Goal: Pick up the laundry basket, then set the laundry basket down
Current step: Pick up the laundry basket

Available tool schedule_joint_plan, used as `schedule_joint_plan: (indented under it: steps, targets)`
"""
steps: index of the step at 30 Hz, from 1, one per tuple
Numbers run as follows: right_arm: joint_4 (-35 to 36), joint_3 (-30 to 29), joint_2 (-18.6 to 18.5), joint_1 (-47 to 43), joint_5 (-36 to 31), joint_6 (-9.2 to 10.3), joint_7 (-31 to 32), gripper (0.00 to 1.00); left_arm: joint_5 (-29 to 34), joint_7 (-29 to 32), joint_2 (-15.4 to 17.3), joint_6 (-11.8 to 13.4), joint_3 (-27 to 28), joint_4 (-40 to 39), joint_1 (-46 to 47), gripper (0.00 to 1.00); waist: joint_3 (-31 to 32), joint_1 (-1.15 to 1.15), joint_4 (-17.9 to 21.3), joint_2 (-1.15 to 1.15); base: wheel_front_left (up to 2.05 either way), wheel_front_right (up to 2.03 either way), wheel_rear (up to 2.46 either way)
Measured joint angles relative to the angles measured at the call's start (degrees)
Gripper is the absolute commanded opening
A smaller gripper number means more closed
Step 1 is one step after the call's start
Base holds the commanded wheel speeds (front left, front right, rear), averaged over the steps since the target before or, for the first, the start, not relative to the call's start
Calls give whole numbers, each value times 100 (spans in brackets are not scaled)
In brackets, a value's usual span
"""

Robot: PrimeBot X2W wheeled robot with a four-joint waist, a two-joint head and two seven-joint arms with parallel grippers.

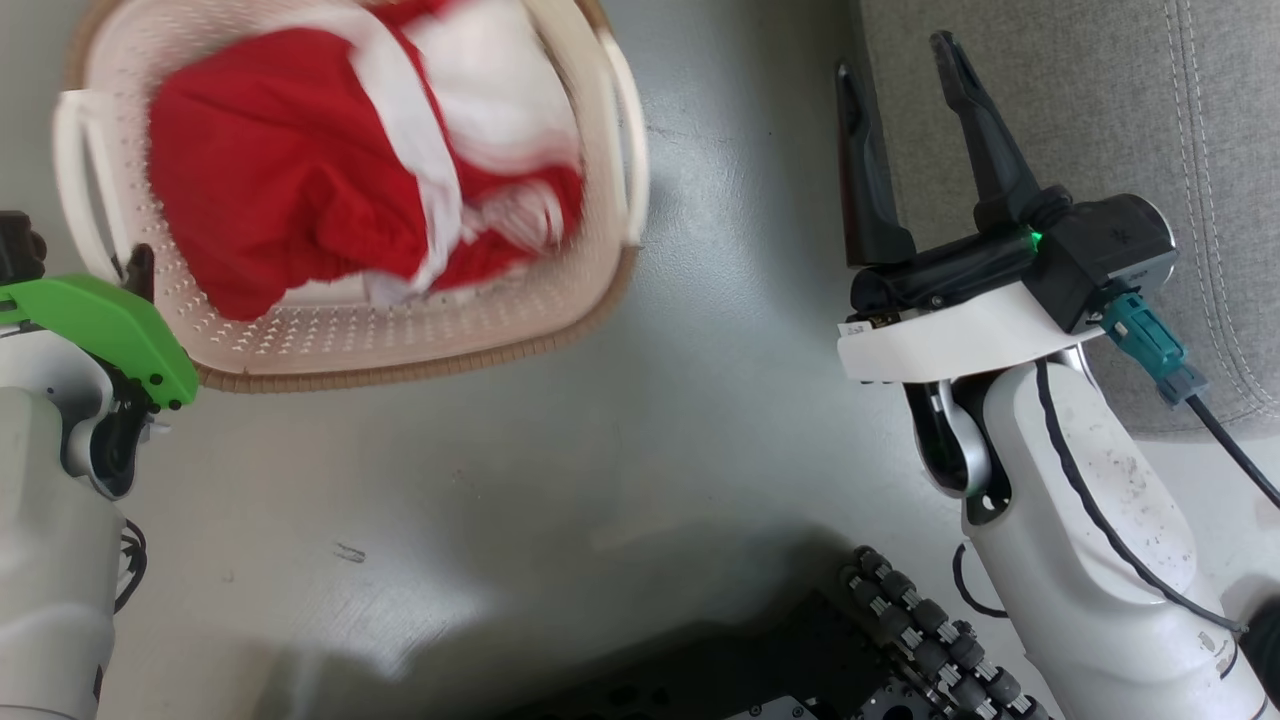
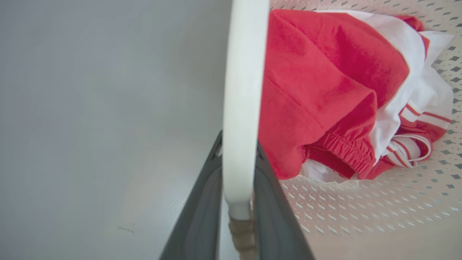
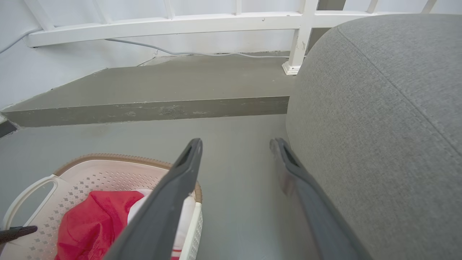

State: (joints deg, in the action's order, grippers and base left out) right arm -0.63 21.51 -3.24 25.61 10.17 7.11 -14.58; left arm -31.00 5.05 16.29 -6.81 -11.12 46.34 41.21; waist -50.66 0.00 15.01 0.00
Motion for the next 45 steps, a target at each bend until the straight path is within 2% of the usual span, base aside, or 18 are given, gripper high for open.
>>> schedule_joint_plan:
  steps: [19,32,45]
  targets:
    - [12,-25,1,95,100,4,-1,100,-78,-108,11,-75,-19,549,285,0,-35,0,-26,0,0,0,0]
    - [-1,-143,0,96,107,4,0,100,-116,-310,-234,-75,-41,924,412,0,49,0,-118,0,0,0,0]
    - [-34,-147,1,96,145,4,-1,100,-101,-514,-241,-47,-45,1305,425,0,147,0,-224,0,0,0,0]
